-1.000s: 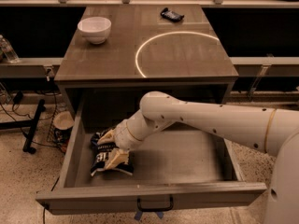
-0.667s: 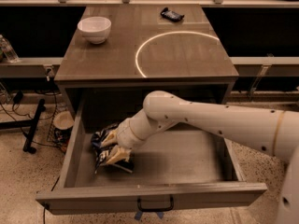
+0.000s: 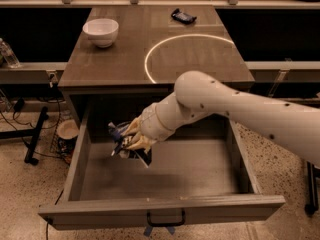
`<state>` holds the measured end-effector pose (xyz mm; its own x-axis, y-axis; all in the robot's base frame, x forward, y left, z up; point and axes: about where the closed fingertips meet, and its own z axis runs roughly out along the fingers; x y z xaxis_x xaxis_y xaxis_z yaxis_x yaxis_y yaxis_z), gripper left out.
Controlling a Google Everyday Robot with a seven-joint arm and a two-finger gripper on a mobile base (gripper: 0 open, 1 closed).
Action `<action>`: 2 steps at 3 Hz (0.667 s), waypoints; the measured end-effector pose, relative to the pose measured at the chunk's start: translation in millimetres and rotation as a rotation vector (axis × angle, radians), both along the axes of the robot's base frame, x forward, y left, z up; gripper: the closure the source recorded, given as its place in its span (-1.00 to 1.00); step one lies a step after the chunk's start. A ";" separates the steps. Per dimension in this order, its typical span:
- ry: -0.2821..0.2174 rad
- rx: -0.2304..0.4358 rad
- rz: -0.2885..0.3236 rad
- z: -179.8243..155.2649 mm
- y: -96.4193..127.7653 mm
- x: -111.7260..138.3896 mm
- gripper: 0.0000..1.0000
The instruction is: Pick blue chip bag from top drawer and place on counter
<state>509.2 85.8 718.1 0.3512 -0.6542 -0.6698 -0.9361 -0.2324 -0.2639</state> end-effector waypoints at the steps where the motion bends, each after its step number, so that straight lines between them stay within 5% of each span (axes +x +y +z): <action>1: -0.037 -0.009 -0.013 24.8 -11.1 4.6 1.00; 2: -0.037 -0.009 -0.012 24.7 -11.0 4.5 1.00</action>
Offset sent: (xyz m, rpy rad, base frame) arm 0.0046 -0.0111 0.0248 -0.0086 -0.0371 -0.0126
